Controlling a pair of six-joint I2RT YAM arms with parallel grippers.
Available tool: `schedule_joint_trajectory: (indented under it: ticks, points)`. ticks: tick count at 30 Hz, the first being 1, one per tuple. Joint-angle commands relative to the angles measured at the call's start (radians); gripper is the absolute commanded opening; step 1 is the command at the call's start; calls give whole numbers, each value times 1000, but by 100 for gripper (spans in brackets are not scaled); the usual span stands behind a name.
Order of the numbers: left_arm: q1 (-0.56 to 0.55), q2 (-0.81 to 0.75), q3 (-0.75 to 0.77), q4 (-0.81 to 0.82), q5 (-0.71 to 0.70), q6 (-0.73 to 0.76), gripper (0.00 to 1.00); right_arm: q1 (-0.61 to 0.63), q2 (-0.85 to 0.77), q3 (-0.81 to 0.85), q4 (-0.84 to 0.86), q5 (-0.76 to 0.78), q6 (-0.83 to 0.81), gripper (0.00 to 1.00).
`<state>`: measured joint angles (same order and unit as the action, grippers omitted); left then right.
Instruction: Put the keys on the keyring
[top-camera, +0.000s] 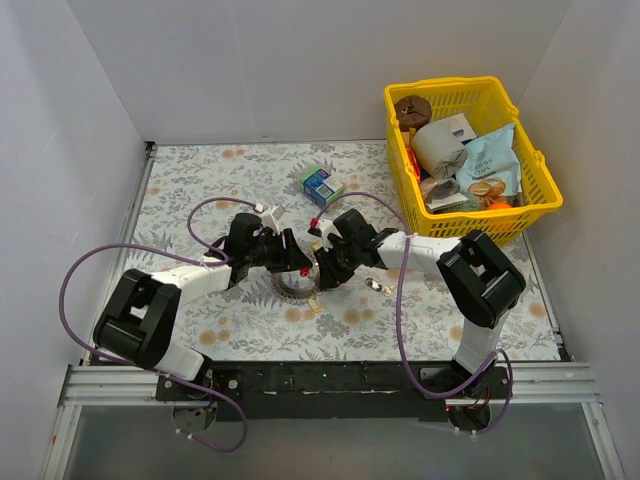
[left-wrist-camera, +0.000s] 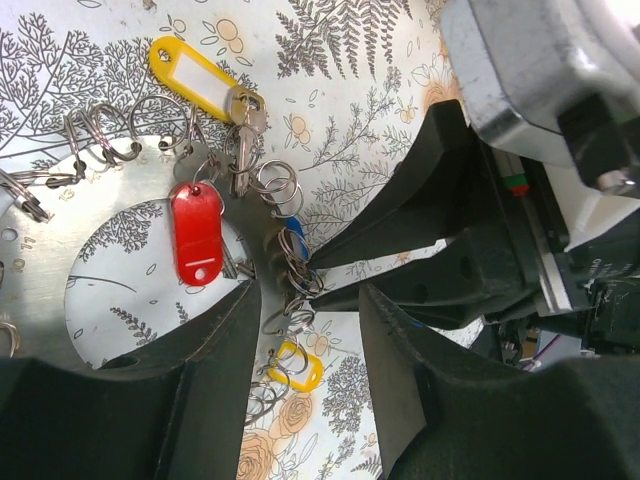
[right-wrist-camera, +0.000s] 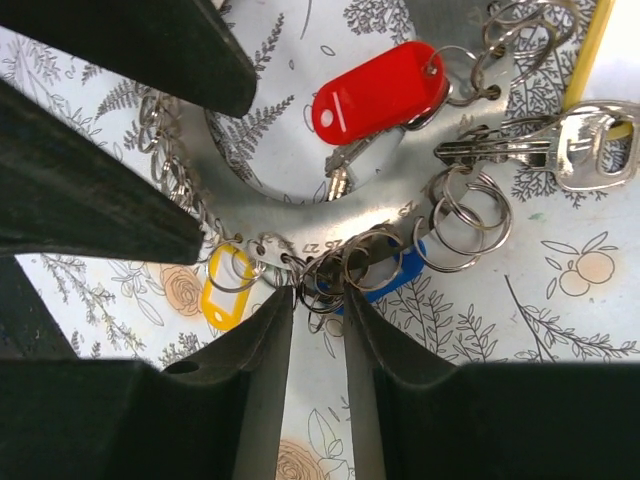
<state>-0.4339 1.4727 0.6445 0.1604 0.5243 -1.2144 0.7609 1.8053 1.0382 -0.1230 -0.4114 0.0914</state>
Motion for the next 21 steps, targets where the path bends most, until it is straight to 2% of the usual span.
schedule_joint_trajectory:
  ticks: [1, 2, 9, 11, 21]
  points:
    - [6, -63, -5, 13, 11, 6, 44, 6, 8, 43, 8, 66, 10, 33]
    - [6, -64, -5, 11, 10, 7, 44, 6, 8, 46, 6, 77, 16, 32]
    - [6, -75, -11, 5, 13, 21, 44, 6, -1, 56, 17, 45, 25, 6]
    - [6, -78, -6, -1, 13, 32, 44, 6, -6, 62, 13, 34, 24, 2]
    - [6, -166, -25, 16, 31, 72, 44, 3, -40, 85, -10, 11, -35, 1]
